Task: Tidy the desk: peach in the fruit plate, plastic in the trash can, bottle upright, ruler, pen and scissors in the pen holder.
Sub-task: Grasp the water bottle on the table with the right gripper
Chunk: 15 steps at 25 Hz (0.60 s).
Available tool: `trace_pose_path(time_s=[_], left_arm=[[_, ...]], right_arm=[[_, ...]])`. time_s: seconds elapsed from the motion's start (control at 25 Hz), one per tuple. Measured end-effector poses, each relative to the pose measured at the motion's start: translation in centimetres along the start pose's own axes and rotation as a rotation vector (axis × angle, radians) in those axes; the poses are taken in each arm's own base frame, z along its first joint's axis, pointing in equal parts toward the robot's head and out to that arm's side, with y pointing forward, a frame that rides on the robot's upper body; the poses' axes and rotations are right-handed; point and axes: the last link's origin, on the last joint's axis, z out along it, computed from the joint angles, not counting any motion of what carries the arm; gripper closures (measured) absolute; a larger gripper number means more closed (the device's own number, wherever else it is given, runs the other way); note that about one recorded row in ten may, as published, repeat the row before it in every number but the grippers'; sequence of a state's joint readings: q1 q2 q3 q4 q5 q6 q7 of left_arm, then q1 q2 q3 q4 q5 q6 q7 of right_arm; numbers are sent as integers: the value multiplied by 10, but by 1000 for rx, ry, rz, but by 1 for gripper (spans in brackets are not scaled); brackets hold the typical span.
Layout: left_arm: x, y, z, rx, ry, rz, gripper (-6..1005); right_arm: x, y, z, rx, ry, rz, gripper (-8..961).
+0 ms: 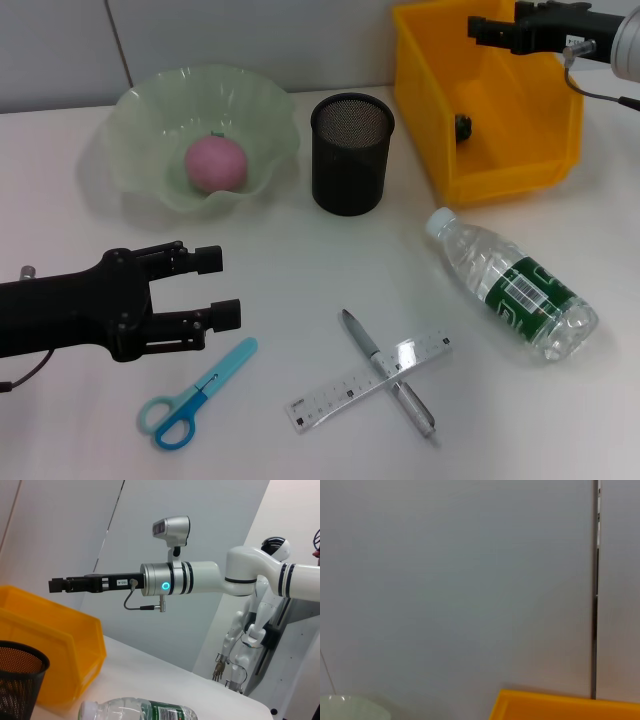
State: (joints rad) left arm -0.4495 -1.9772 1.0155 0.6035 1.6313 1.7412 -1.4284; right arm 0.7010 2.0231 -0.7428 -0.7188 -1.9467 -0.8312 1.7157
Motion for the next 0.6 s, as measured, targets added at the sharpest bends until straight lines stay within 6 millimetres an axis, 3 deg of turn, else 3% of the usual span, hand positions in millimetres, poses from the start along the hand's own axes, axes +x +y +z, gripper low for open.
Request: trace_pose_path(time_s=[0.24, 0.6], left_arm=[[0, 0, 0, -1, -1, 1, 194], [0, 0, 1, -3, -2, 5, 195]], right_arm=[[-6, 4, -6, -49, -9, 31, 189], [-31, 37, -56, -358, 9, 82, 185]])
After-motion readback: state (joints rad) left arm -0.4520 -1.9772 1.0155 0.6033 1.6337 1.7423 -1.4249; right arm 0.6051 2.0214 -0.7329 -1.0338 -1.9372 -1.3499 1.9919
